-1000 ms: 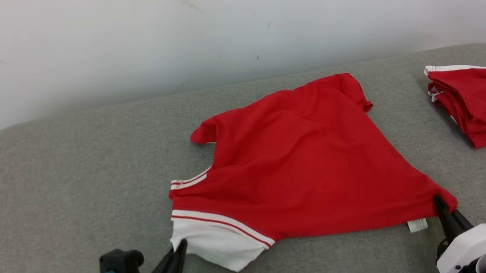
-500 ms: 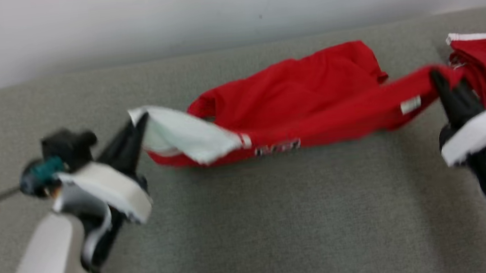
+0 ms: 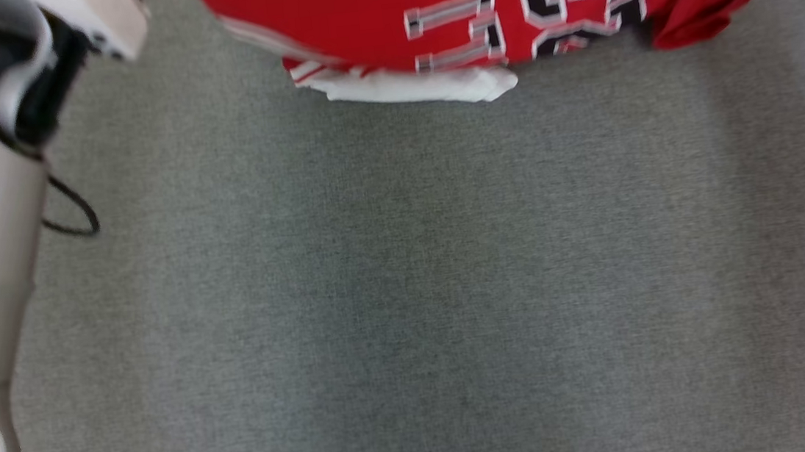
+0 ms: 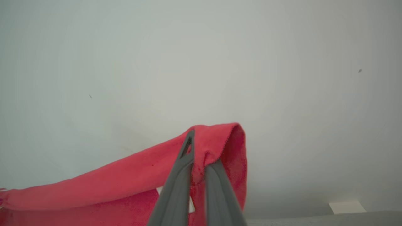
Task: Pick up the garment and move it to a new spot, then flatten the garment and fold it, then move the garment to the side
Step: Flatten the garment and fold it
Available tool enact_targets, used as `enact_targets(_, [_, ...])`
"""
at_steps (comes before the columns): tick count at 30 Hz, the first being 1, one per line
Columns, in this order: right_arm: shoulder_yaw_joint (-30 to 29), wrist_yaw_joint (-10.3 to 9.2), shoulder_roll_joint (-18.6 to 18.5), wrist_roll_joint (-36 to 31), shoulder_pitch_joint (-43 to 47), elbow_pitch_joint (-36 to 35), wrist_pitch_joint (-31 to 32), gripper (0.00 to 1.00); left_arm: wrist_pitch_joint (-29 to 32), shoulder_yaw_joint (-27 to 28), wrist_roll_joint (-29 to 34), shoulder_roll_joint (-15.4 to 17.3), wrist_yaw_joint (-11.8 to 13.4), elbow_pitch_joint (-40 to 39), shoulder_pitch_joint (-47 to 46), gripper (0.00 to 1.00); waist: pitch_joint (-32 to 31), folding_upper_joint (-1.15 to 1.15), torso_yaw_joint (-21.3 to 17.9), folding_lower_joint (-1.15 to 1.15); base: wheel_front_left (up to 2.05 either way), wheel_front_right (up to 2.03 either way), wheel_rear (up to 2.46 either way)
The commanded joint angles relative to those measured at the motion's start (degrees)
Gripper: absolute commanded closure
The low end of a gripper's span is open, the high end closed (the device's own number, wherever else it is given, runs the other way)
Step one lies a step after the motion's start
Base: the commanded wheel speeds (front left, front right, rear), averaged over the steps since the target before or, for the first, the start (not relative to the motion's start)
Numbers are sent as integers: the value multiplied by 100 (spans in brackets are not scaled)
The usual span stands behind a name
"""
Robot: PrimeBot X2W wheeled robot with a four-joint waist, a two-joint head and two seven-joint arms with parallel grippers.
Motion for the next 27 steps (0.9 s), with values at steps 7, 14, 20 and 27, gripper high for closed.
enact_targets(7, [-19,-15,-54,-138,-1412,697,-240,100,-314,-186,-125,-82,13,971,-1518,100,495,0,167,-2,0,0,0])
enact_targets(14, [-101,-15,40,-110,-2382,1336,-684,100,-658,-233,-158,-114,14,1712,-2721,100,552,0,159,-2,0,0,0])
enact_targets(20, [-49,-15,-7,-131,-3025,1706,-893,100,-846,-365,83,-234,15,2264,-3549,100,514,0,202,-2,0,0,0])
enact_targets(27, [11,-15,-7,-35,-3309,2038,-1191,100,-1013,-427,140,-300,16,2723,-4108,100,391,0,217,-2,0,0,0])
